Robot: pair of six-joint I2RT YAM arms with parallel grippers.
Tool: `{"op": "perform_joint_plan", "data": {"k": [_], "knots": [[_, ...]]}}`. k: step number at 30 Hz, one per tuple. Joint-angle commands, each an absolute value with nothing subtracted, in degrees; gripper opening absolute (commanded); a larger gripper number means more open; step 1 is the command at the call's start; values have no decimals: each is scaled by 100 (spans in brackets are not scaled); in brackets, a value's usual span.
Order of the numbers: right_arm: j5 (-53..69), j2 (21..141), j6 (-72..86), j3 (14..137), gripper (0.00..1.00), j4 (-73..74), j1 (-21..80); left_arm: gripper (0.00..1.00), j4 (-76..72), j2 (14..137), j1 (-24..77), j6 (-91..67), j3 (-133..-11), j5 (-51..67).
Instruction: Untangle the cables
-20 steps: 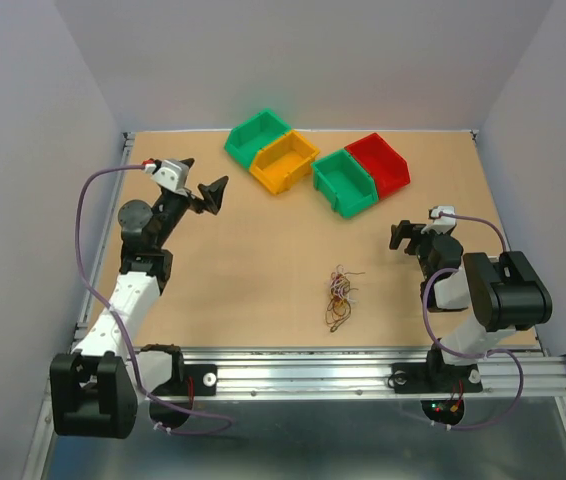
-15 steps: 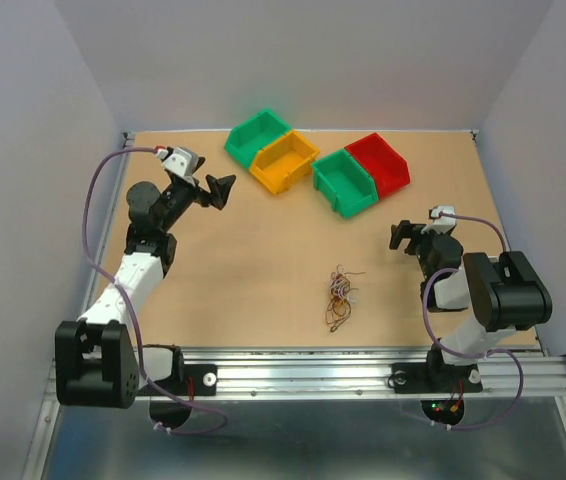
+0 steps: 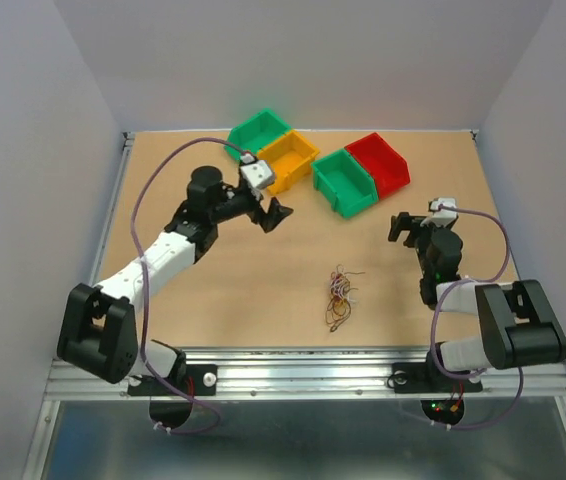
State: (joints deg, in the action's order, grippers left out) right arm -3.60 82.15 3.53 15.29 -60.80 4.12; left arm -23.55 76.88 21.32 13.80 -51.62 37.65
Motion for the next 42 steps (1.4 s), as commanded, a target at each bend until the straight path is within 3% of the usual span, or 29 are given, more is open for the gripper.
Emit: {"op": "perform_joint_plan", "data": {"k": [1, 3, 5, 15, 26, 29, 30, 33, 39, 42], "knots": [[-1178, 7419, 1114, 2258, 100, -4295, 598, 99, -1416, 8085, 2951, 2591, -5449, 3280], [-1292, 7155, 2176, 2599, 100, -3633, 598, 99, -1047, 8392, 3435, 2794, -5615, 3156], [-942, 7049, 2153, 2698, 100, -3191, 580, 99, -652, 8638, 3718, 2848, -5774, 2971], [-1845, 6074, 2610, 1574, 100, -3735, 580, 94, 167, 10089, 4780, 2452, -6583, 2795], [-2013, 6267, 2725, 1538, 100, -3814, 589, 88, 440, 10872, 5370, 2400, -7216, 2971], [-2091, 6065, 2777, 1407, 100, -3814, 589, 68, 553, 11153, 5519, 2417, -7391, 2709], [-2144, 5969, 2812, 1345, 100, -3823, 589, 51, 606, 11301, 5572, 2443, -7505, 2664], [-2101, 5854, 2830, 1266, 100, -3841, 589, 21, 852, 11461, 5590, 2487, -7690, 2628], [-1198, 5757, 2690, 1230, 95, -3902, 589, 0, 589, 10795, 5555, 2601, -7375, 2567], [-38, 5704, 2794, 1248, 92, -3902, 598, 0, 273, 10425, 5274, 2584, -7058, 2680]]}}
